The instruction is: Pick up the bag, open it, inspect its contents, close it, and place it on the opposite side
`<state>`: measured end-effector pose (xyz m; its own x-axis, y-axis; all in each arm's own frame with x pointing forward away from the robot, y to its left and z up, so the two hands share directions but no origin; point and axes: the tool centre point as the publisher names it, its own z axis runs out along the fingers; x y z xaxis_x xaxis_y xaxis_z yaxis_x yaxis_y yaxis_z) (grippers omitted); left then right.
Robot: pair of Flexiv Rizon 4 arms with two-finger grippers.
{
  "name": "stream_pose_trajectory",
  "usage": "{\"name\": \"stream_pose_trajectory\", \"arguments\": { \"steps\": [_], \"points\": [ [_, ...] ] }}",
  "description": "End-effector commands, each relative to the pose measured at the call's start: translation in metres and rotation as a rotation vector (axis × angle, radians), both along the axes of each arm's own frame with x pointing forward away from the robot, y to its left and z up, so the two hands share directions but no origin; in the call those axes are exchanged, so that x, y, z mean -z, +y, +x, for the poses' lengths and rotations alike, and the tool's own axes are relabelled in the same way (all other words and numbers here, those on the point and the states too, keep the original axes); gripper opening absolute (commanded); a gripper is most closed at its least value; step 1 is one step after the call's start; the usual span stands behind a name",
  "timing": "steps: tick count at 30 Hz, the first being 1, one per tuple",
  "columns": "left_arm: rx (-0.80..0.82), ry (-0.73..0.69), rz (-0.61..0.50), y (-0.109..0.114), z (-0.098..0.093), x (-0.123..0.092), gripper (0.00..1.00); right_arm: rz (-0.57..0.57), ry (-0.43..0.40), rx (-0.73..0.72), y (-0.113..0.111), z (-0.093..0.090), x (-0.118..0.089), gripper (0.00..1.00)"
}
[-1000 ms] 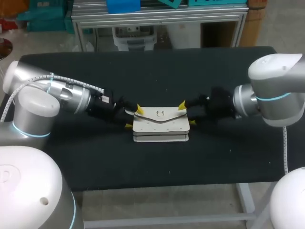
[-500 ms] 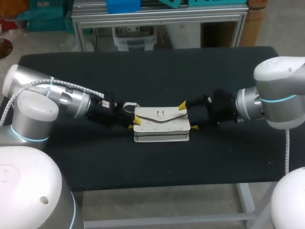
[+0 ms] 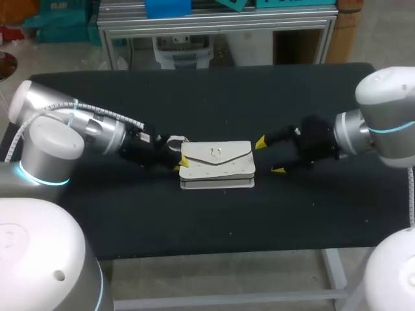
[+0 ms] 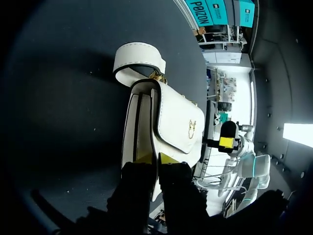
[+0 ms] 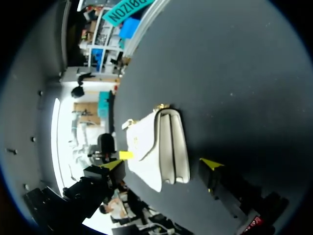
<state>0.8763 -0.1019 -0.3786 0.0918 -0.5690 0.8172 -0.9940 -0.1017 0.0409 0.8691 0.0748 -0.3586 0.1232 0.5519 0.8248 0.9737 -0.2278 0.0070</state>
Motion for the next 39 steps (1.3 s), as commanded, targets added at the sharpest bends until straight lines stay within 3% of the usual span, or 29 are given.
{"name": "stream_pose_trajectory", "arguments": {
  "steps": [1,8,15,21,39],
  "points": [
    [-0.022,-0.012,0.047,0.008,-0.002,-0.006,0.0,-0.099,0.027,-0.02,-0.013,-0.004,-0.013,1.0],
    [-0.011,-0.023,0.132,0.038,0.01,-0.018,0.0,-0.159,0.016,-0.057,-0.041,-0.003,-0.022,1.0],
    [0.016,-0.005,0.096,0.084,0.025,-0.028,0.0,-0.106,0.01,-0.083,-0.07,0.003,-0.031,1.0],
    [0.037,-0.018,0.124,0.122,0.037,-0.047,0.0,-0.106,0.01,-0.083,-0.07,0.003,-0.031,1.0],
    [0.044,-0.036,0.129,0.123,0.04,-0.049,0.0,-0.119,-0.004,-0.09,-0.077,0.008,-0.033,1.0]
  ]
}}
